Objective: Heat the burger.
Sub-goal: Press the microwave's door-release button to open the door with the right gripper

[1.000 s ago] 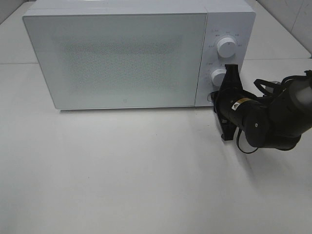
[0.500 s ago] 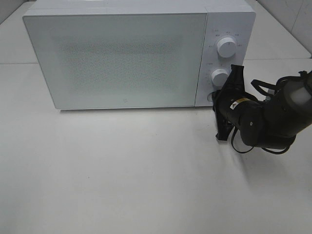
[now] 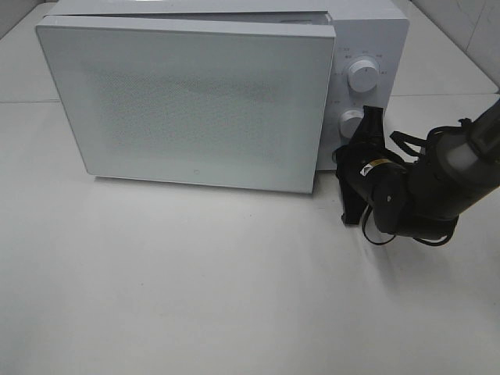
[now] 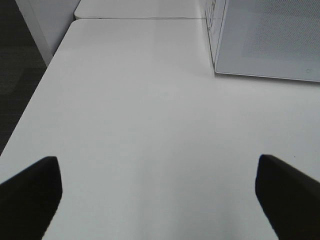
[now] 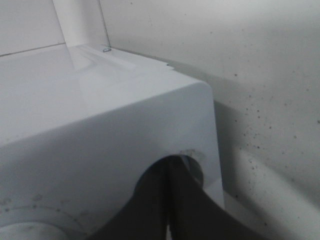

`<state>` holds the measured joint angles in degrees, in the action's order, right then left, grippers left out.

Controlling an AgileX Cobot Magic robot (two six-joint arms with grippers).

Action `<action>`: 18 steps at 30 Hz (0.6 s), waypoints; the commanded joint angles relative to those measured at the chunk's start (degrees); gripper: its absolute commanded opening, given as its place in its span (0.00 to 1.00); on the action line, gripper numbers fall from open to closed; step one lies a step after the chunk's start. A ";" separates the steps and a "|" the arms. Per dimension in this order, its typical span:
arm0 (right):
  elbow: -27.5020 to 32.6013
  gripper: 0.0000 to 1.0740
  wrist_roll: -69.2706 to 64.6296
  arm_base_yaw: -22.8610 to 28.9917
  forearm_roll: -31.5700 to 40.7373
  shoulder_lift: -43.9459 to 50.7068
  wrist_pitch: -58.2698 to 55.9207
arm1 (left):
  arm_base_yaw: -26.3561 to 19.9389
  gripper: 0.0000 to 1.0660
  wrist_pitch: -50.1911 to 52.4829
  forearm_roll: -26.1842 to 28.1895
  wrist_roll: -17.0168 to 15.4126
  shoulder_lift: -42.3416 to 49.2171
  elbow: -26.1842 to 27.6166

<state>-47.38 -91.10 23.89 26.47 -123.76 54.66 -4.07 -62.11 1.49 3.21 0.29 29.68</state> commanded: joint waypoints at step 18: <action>-4.93 0.00 3.09 -1.32 0.00 1.09 17.88 | -0.29 0.92 0.74 0.23 0.17 0.80 0.00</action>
<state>-47.50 -88.92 24.12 27.44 -123.76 54.55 -4.07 -62.11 1.43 3.21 0.29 29.68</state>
